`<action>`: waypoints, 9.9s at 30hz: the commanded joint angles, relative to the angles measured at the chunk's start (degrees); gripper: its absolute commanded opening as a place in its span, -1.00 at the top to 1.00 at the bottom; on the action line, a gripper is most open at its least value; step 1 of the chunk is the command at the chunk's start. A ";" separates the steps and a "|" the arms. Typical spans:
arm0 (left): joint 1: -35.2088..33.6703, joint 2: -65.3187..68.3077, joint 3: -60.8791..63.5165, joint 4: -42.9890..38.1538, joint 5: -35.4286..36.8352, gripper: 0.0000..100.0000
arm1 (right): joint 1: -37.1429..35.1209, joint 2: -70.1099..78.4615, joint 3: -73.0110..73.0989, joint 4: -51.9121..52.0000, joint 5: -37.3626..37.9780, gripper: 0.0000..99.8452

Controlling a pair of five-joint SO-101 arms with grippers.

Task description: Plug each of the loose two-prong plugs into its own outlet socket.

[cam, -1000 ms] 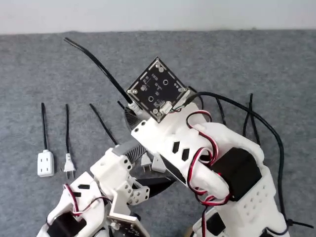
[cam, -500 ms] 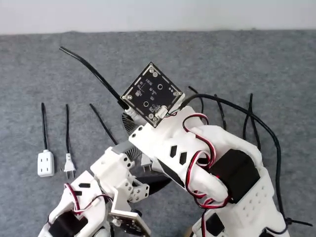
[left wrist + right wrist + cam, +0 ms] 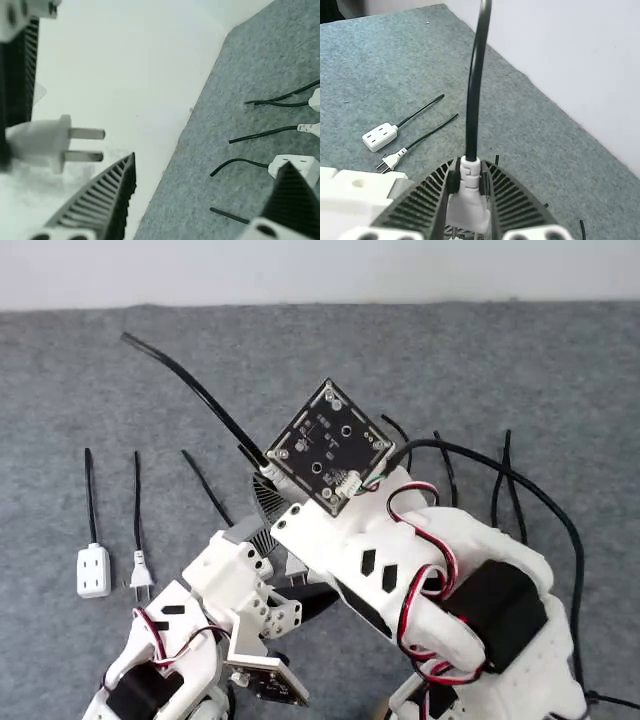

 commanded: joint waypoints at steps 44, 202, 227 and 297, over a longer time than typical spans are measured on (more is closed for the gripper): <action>1.58 -2.02 -6.11 -1.58 1.14 0.18 | -0.13 -1.89 -3.08 0.66 2.99 0.98; -38.68 64.62 -17.45 -13.89 40.97 0.18 | 21.85 33.71 35.52 -35.91 -73.76 0.66; -38.42 64.35 -16.66 -14.15 40.79 0.18 | 22.64 45.93 27.96 -36.35 -73.67 0.67; -38.33 64.70 -16.48 -14.68 40.70 0.18 | 24.13 42.07 26.99 -30.90 -60.22 0.98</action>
